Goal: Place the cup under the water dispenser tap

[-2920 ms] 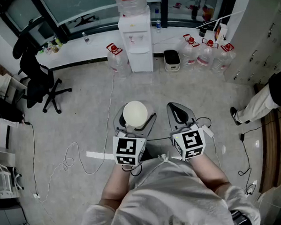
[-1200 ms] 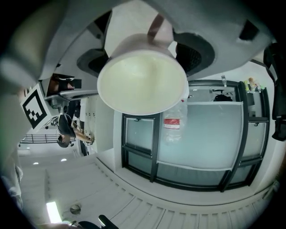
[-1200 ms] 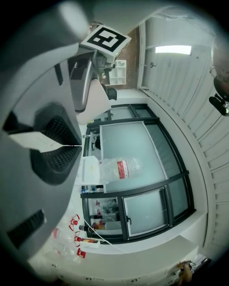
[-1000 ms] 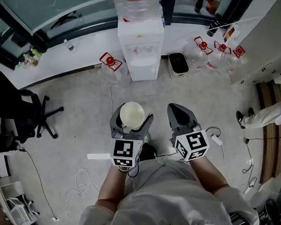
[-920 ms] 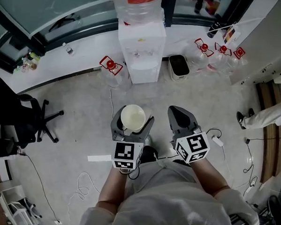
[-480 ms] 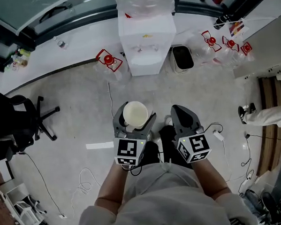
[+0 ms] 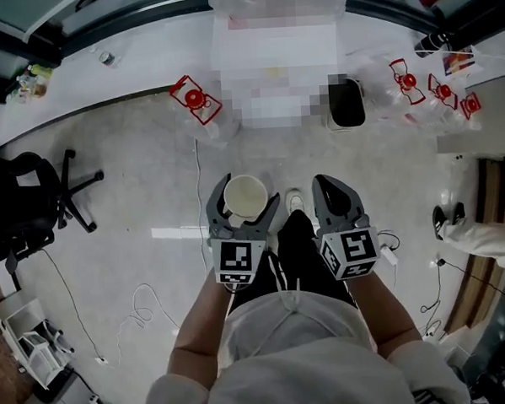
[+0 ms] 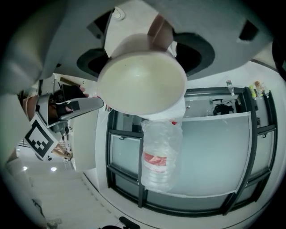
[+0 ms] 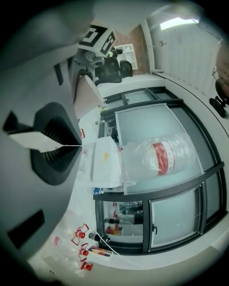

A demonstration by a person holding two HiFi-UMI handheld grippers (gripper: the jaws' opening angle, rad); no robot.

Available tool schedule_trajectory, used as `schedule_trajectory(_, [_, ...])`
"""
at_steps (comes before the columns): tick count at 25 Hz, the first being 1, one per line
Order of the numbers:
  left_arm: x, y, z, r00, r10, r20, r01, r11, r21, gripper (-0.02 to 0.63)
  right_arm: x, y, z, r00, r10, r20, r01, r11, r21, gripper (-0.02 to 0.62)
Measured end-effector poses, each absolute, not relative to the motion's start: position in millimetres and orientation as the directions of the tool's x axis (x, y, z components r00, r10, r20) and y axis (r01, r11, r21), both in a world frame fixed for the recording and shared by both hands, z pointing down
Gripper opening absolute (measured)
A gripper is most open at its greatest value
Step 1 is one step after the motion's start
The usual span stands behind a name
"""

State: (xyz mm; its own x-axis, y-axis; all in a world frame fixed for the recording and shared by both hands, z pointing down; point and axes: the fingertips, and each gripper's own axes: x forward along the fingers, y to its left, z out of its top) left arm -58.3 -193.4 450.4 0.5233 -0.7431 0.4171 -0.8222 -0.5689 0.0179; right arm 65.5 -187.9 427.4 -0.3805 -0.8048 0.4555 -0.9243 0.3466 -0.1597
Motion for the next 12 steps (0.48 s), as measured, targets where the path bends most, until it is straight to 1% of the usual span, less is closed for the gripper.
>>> schedule_trajectory(3, [-48, -216, 488, 0.500, -0.736, 0.456, -0.833, -0.553, 0.021, 0.433, 77, -216, 459, -0.386, -0.791, 0.474, -0.919, 0.376, -0.122, 0.029])
schedule_trajectory(7, [-40, -246, 539, 0.467, -0.740, 0.484, -0.852, -0.524, 0.021, 0.433, 82, -245, 503, -0.415, -0.761, 0.499, -0.903, 0.411, -0.124, 0.028])
schedule_trajectory(12, [-38, -283, 601, 0.430, -0.748, 0.506, -0.872, -0.488, 0.021, 0.433, 78, -276, 553, -0.441, -0.758, 0.481, -0.886, 0.451, -0.102, 0.029])
